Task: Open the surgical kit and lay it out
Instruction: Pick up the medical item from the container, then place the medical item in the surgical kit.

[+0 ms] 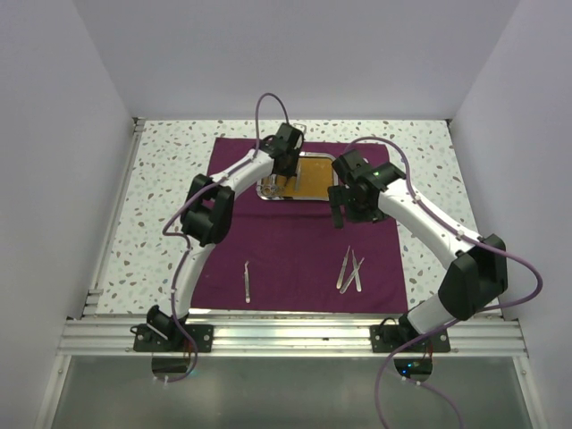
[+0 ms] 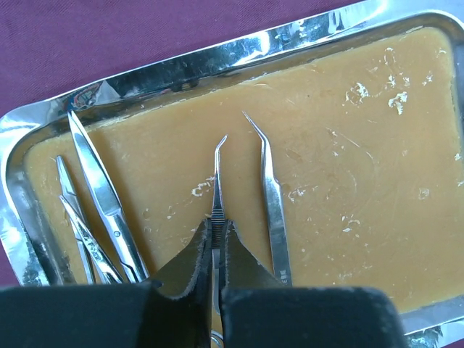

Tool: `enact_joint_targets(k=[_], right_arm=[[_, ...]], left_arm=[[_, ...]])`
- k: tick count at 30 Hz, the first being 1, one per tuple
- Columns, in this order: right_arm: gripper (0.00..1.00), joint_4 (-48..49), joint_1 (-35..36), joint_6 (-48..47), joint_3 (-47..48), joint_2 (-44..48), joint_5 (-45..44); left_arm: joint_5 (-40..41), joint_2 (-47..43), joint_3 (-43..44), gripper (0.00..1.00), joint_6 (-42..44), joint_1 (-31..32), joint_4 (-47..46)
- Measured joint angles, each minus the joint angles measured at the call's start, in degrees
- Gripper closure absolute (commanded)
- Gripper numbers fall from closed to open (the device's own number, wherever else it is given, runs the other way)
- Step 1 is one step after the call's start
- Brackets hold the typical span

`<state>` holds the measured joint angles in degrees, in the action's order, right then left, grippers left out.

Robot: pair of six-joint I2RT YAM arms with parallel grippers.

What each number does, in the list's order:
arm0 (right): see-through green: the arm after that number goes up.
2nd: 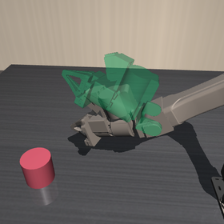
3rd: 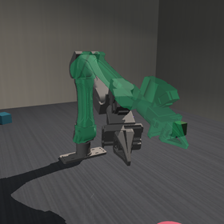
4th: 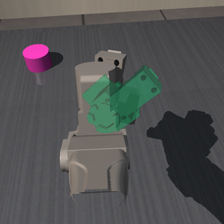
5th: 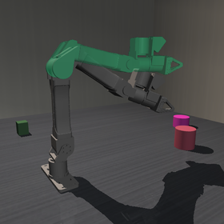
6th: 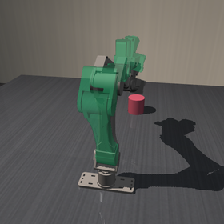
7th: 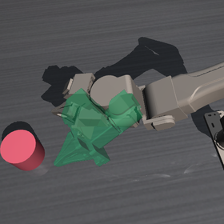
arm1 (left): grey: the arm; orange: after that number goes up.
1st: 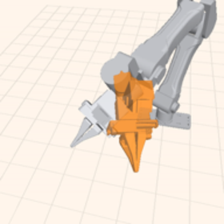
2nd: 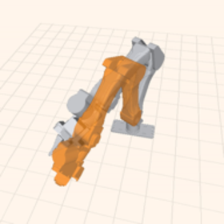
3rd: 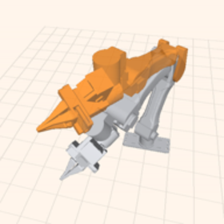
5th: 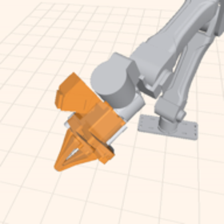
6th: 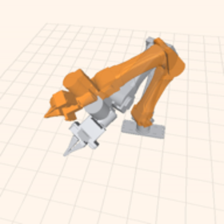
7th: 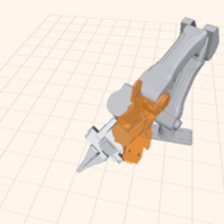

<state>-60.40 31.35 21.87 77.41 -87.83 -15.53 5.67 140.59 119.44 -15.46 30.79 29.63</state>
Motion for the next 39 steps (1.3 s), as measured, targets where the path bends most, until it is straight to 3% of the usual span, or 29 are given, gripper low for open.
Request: enact_joint_targets(k=[12, 18, 29, 39], right_arm=[[0.10, 0.20, -0.26, -0.07, -0.35, 1.03, 0.04], [0.10, 0.50, -0.26, -0.35, -0.39, 1.38, 0.17], [0.09, 1.20, -0.31, -0.46, -0.42, 1.97, 1.75], [0.11, 3.28, -0.31, 1.46, -3.28, 1.99, 8.07]], left_arm=[[0.02, -0.20, 0.46, 1.00, 0.04, 0.09, 0.87], [0.63, -5.68, -2.56, 1.00, -0.15, 0.37, 2.82], [6.21, -42.25, -40.35, 1.00, -7.69, 5.22, -0.42], [10.25, -63.45, -70.05, 1.00, -23.93, 15.85, 3.56]])
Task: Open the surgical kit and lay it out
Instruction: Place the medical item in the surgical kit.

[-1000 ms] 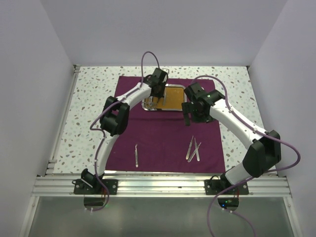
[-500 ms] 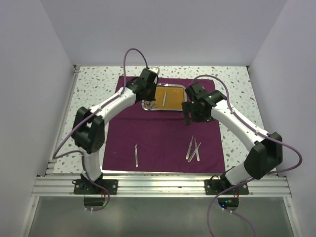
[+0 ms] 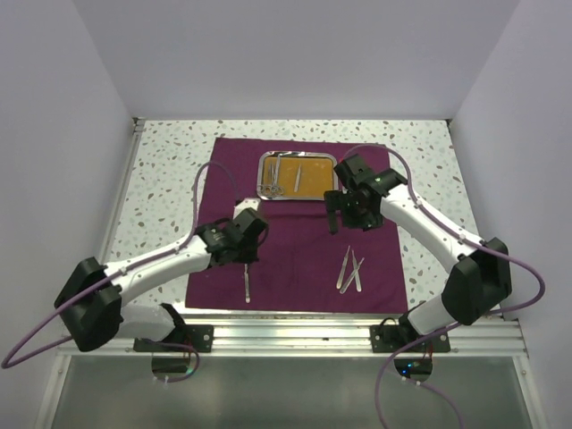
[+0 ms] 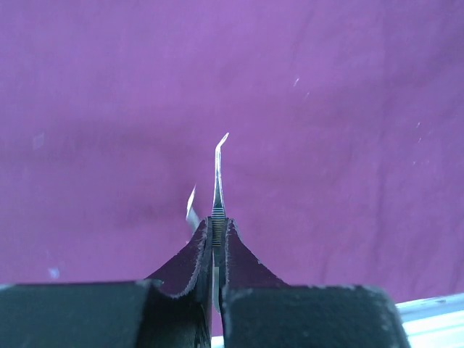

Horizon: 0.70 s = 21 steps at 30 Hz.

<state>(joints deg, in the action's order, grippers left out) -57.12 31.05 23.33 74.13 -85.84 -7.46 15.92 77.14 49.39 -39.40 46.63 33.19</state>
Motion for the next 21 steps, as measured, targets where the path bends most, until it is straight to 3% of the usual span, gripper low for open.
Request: enact_joint_targets(k=[7, 13, 15, 19, 21], right_arm=[[0.12, 1.53, 0.00, 0.83, -2.27, -0.22, 2.84], [0.12, 1.92, 0.00, 1.11, -2.12, -2.03, 4.15], [0.13, 2.03, 0.00, 1.14, -2.10, -2.64, 4.33], [0.13, 2.05, 0.00, 1.22, -2.10, -3.06, 4.76], [0.13, 2.05, 0.00, 1.22, -2.08, -3.04, 5.09]], left_arm=[[1.64, -10.47, -8.79, 1.00, -9.90, 4.85, 2.60], [2.67, -12.50, -12.20, 0.99, -16.20, 8.66, 4.00], [2.95, -12.50, -12.92, 0.84, -17.77, 9.70, 4.07], [3.37, -12.24, -13.62, 0.73, -19.87, 11.54, 4.24], [3.91, -12.09, -13.44, 0.58, -20.04, 11.89, 4.39]])
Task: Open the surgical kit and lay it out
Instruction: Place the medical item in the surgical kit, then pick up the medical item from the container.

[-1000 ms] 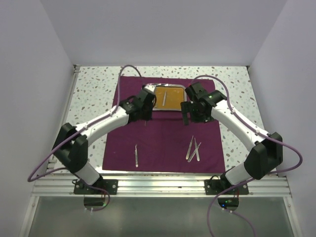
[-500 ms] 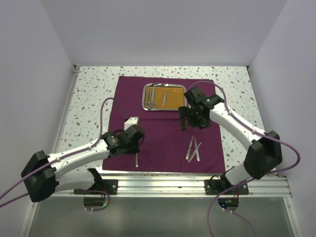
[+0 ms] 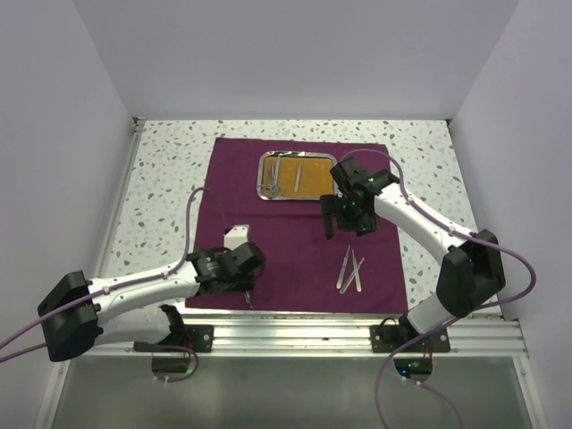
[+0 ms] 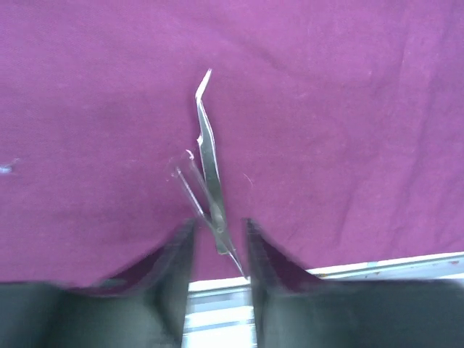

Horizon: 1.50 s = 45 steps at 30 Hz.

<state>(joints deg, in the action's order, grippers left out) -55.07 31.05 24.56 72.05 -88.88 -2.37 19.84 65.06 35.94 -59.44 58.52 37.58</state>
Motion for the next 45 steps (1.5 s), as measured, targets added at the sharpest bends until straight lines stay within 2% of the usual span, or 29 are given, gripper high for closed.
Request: enact_joint_targets(k=[2, 3, 5, 6, 8, 11, 14, 19, 24, 28, 31, 37, 45], right_arm=[[0.13, -0.07, 0.00, 0.00, 0.00, 0.00, 0.11], [0.13, -0.13, 0.00, 0.00, 0.04, 0.00, 0.09], [0.13, -0.24, 0.00, 0.00, 0.09, 0.00, 0.00], [0.13, -0.42, 0.00, 0.00, 0.17, 0.00, -0.07], [0.13, -0.70, 0.00, -0.02, 0.39, 0.07, -0.42], [0.12, -0.92, 0.00, -0.02, 0.44, 0.87, -1.11], [0.12, -1.16, 0.00, 0.02, 0.42, 2.80, -1.53], [0.12, -1.49, 0.00, 0.44, 0.17, 7.54, -3.61], [0.12, -2.49, 0.00, 1.42, -0.31, 9.66, -5.88], [0.12, -3.61, -0.13, 2.16, -0.28, 9.66, -7.72], [0.12, -4.46, -0.37, 2.54, -0.24, 9.33, -9.25], [0.12, -5.18, -0.63, 2.91, 1.49, 5.92, -10.64], [0.12, -5.66, -0.70, 2.67, 3.80, 1.05, -11.41]], left_arm=[[0.90, 0.63, 1.44, 0.47, 0.20, 0.07, 1.16], [1.42, 0.94, 2.47, 0.31, 0.48, 0.04, 1.60], [2.99, 2.19, 6.19, 0.18, 1.92, 0.04, 2.45], [3.82, 3.08, 8.66, 0.06, 3.28, 0.00, 2.75], [5.27, 5.64, 13.92, 0.02, 6.75, -0.66, 2.60], [5.44, 11.10, 21.29, 0.04, 13.33, -4.02, 0.79], [3.72, 17.62, 26.84, 0.08, 20.46, -10.29, -3.08], [0.31, 33.35, 40.89, 0.16, 31.39, -19.37, -5.77], [-3.89, 51.63, 61.37, 0.26, 39.26, -22.99, -6.84], [-7.61, 61.20, 73.18, 0.32, 42.86, -24.59, -6.67], [-9.75, 65.24, 78.05, 0.34, 44.30, -25.90, -6.56], [-15.26, 69.81, 82.93, 0.46, 45.64, -29.16, -6.64], [-21.29, 73.79, 84.91, 0.47, 45.66, -30.12, -6.73]])
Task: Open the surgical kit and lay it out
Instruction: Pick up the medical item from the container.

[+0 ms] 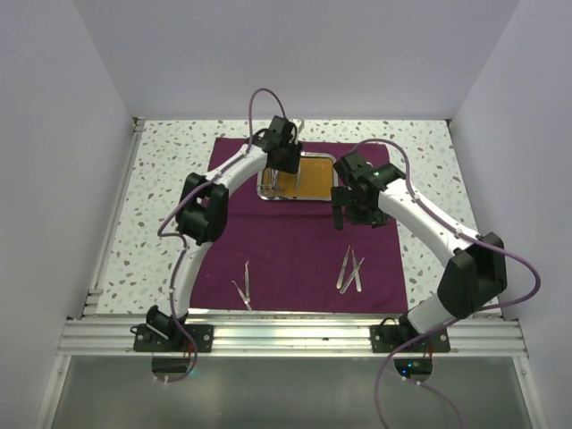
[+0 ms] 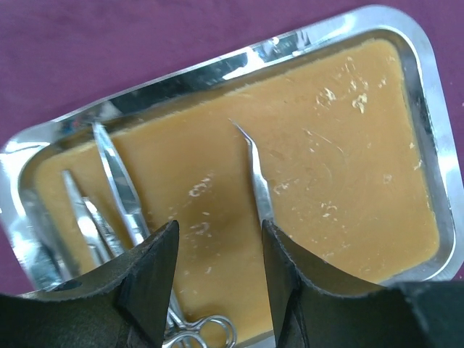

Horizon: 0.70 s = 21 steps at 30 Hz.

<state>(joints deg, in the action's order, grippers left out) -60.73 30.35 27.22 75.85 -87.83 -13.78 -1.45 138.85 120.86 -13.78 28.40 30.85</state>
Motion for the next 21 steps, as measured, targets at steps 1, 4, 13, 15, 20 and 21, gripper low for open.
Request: enact_joint_targets(k=[1, 4, 13, 15, 20, 21], right_arm=[[0.12, -0.04, -0.04, -0.17, 0.37, -0.42, -0.13], [0.12, -0.02, -0.13, -0.70, 1.09, -1.31, -0.26], [0.12, -0.15, -1.11, -2.47, 1.20, -1.79, -0.39], [0.12, -0.13, -1.31, -2.82, 1.20, -1.79, -0.42], [0.12, -0.11, -1.86, -3.17, 1.20, -1.79, -0.44], [0.12, -0.09, -1.92, -3.26, 1.20, -1.79, -0.44]], left_arm=[[-0.46, 0.37, 0.09, 0.47, -0.02, 0.15, 0.02], [-1.40, 1.11, 0.39, 0.47, -0.04, 0.63, 0.04], [-1.44, 2.38, 1.57, 0.47, -0.04, 2.49, -0.50], [-1.07, 2.95, 1.60, 0.48, -0.04, 2.84, -0.50], [0.85, 3.28, 1.73, 0.58, 0.07, 3.26, -0.74], [1.05, 3.30, 1.73, 0.62, 0.07, 3.26, -0.76]])
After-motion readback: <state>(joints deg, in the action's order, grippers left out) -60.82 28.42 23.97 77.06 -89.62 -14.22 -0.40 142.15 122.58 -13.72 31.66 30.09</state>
